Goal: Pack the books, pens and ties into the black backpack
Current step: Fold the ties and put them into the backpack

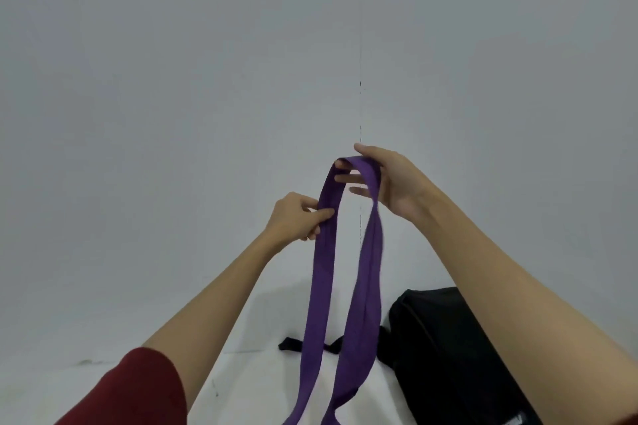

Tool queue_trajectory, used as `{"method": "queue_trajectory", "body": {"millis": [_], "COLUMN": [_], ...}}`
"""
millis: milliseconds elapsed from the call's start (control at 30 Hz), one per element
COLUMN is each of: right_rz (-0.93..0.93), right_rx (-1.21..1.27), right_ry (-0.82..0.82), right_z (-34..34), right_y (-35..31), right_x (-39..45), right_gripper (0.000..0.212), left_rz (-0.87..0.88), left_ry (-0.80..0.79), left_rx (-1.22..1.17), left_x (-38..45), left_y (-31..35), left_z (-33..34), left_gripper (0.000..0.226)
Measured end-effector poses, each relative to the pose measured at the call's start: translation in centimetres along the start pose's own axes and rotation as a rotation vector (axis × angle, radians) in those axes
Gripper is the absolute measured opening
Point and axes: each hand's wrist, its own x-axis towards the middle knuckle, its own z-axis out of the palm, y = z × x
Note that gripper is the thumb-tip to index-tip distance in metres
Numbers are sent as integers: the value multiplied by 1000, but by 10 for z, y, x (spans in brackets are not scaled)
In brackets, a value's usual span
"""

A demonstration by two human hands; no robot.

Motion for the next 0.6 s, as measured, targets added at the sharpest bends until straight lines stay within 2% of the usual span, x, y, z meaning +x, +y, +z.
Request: {"method": "queue_trajectory", "body": {"millis": [67, 133, 233, 367, 433, 567, 600], "right_rz": [58, 120, 177, 129, 57, -31, -42], "right_rx": [-28, -118, -288, -222, -125, -36, -37], "right_ry": [33, 28, -58, -97, -70, 24, 37], "right_z": [-3, -5, -3, 7, 10, 11, 10], "right_y": [0, 4, 15, 27, 26, 20, 19], "right_x": [-5, -10, -12, -9, -6, -2, -3], "right_gripper": [16, 14, 20, 20, 16, 19, 19], "left_rz": [14, 31, 97, 122, 64, -74, -89], "left_ry": [132, 201, 208, 179, 101, -305, -338], "left_rx": [36, 48, 20, 22, -25, -56, -76], "left_x": [3, 5, 3, 4, 2, -17, -21], "left_y": [1, 6, 18, 28, 26, 1, -6], "left_z": [-4, -9, -13, -12, -12, -7, -2], "left_gripper": [18, 20, 18, 25, 28, 17, 17]}}
